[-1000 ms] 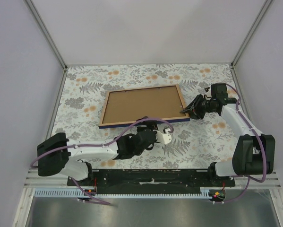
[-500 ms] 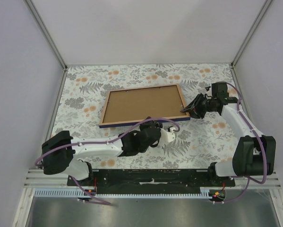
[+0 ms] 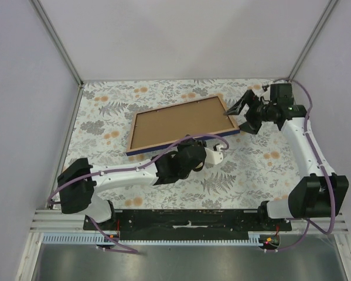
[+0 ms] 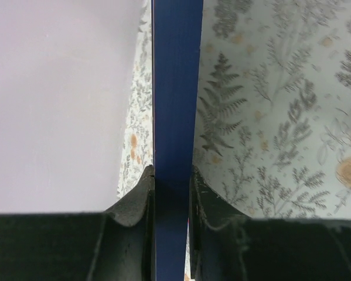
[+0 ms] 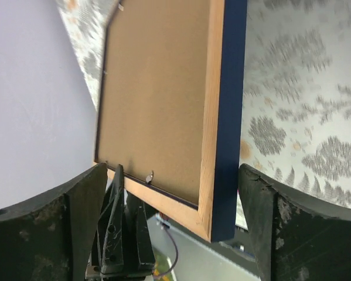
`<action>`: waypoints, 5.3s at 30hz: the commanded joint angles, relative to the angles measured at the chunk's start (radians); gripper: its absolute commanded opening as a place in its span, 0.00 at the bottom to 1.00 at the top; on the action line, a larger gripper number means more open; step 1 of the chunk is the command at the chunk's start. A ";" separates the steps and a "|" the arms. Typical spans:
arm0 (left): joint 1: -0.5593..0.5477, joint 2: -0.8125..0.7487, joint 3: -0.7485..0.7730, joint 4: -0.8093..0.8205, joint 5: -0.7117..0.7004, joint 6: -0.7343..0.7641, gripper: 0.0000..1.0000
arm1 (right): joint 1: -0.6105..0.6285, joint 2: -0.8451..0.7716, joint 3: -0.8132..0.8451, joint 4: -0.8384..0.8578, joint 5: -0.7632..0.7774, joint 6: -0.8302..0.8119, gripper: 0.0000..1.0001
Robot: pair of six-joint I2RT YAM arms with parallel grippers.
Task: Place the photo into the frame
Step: Pass from the right arm to the left, then turn over the photo frame, then place the photo frame at the center of the board.
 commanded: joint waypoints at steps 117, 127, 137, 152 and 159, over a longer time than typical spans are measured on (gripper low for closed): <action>1.294 0.145 0.536 -0.498 1.149 -1.109 0.02 | 0.110 0.291 -0.072 0.292 0.125 -0.131 0.97; 1.302 0.160 0.278 -0.227 1.299 -1.215 0.02 | 0.118 0.279 -0.190 0.468 0.106 -0.124 0.97; 1.298 0.219 0.025 0.134 1.381 -1.402 0.02 | 0.121 0.286 -0.263 0.589 0.089 -0.099 0.97; 1.268 0.447 -0.151 0.680 1.523 -1.645 0.02 | 0.121 0.283 -0.320 0.687 0.081 -0.104 0.98; 1.240 0.521 -0.164 0.769 1.527 -1.694 0.02 | 0.121 0.288 -0.322 0.687 0.095 -0.117 0.98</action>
